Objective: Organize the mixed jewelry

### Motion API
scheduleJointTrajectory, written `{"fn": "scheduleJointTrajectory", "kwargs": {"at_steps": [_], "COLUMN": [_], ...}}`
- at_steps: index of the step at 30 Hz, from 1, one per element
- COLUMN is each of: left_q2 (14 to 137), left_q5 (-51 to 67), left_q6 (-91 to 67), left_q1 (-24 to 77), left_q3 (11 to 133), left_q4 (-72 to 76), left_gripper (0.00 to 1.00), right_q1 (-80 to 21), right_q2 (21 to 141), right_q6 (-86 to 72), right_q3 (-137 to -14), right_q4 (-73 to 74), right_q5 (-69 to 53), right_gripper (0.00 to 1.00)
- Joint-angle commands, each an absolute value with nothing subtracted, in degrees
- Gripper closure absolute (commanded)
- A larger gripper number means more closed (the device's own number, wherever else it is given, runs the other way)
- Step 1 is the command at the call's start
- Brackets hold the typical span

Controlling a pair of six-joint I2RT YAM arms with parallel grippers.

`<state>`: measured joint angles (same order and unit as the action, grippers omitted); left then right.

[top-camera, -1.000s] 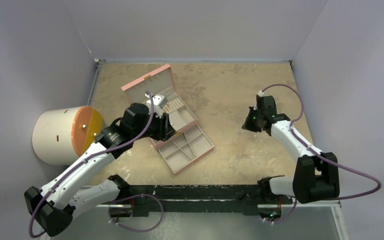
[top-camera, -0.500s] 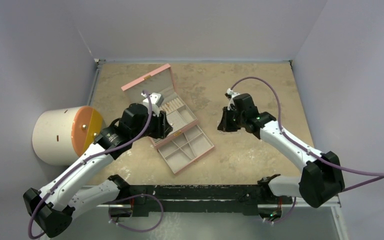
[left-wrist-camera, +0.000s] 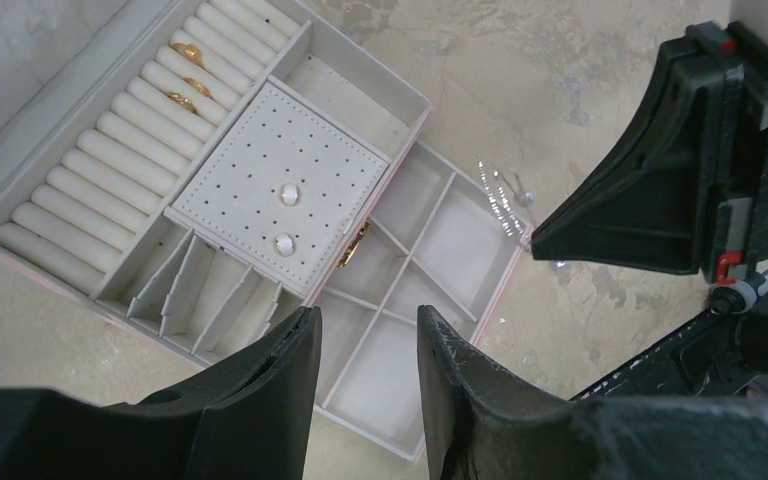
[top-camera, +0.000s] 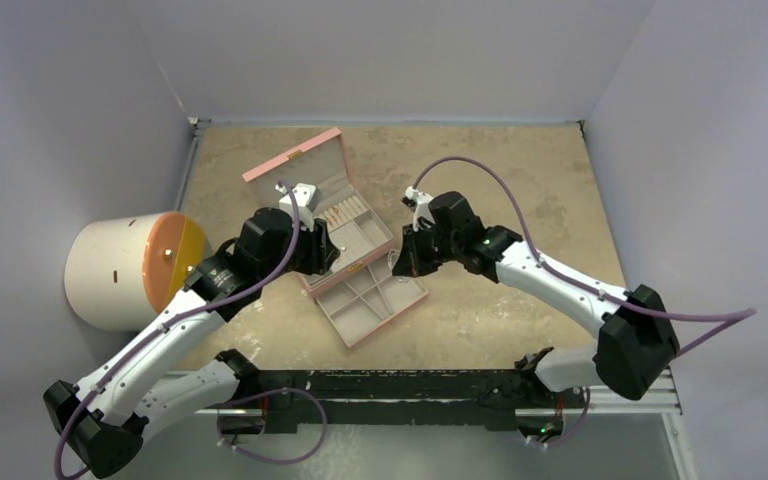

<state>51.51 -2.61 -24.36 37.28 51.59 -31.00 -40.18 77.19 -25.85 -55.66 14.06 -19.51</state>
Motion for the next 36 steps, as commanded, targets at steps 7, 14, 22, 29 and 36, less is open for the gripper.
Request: {"fn": "scheduleJointTrajectory", "kwargs": {"at_steps": [7, 14, 22, 29, 36], "left_q2": [50.7, 50.7, 50.8, 50.9, 51.0], "left_q5": [-4.2, -4.3, -4.3, -4.3, -4.4], "left_q6": [-24.0, -24.0, -24.1, -24.2, -24.2], "left_q1": [37.4, 37.3, 37.3, 37.4, 37.4], "left_q3": [51.9, 51.9, 51.8, 51.9, 51.8], "left_q4": [-29.8, -29.8, -29.9, -29.8, -29.8], "left_gripper": [0.61, 0.61, 0.61, 0.61, 0.61], "right_q1": [-43.8, -44.1, -44.2, -44.3, -44.6], "right_q2": [82.9, 83.2, 82.1, 82.3, 84.3], "right_q6": [-31.4, -34.6, -40.2, -42.6, -44.3], "right_q3": [-53.5, -50.1, -45.2, -44.3, -45.2], "right_q4": [5.3, 4.2, 1.3, 1.1, 1.1], "right_q5": [-21.5, -17.7, -13.1, -9.5, -7.6], "right_gripper": [1.00, 1.00, 1.00, 1.00, 1.00]}}
